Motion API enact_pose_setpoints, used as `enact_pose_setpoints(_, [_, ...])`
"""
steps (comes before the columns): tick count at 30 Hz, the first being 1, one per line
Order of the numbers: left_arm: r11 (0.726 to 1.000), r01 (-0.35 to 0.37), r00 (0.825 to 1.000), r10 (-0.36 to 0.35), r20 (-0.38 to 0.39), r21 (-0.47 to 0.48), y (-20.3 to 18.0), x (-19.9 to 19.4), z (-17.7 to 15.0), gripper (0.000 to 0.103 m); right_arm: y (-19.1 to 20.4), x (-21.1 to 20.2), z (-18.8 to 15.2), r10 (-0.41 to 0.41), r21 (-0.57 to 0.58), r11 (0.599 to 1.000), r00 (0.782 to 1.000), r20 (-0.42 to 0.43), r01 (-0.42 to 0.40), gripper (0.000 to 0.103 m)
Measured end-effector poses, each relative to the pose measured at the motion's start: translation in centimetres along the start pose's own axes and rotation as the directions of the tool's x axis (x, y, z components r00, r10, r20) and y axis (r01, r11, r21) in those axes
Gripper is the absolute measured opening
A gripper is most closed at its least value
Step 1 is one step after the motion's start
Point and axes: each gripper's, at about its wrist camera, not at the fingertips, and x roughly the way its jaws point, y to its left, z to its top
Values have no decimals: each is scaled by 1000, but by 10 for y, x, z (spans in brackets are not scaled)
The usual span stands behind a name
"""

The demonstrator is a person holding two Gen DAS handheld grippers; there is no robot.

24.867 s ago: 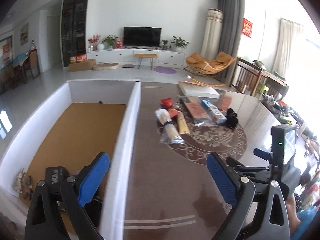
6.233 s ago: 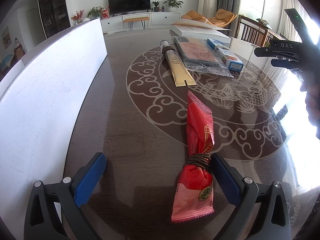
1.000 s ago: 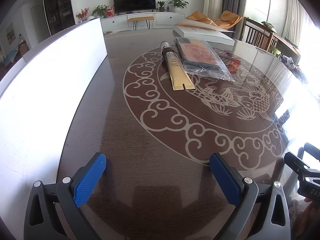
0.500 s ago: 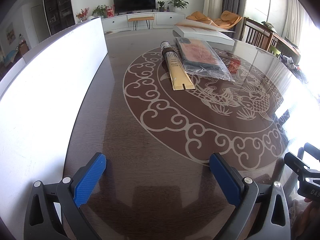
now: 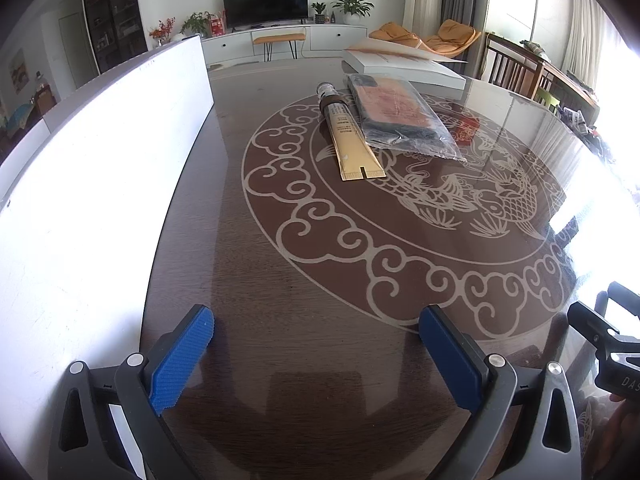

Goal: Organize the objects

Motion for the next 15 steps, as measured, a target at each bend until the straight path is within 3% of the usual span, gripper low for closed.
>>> enact_pose_setpoints(15, [1000,0,1000,0,0,0,0,0,0,103,0,0,0,7,3,1000,1000,4,-7,103])
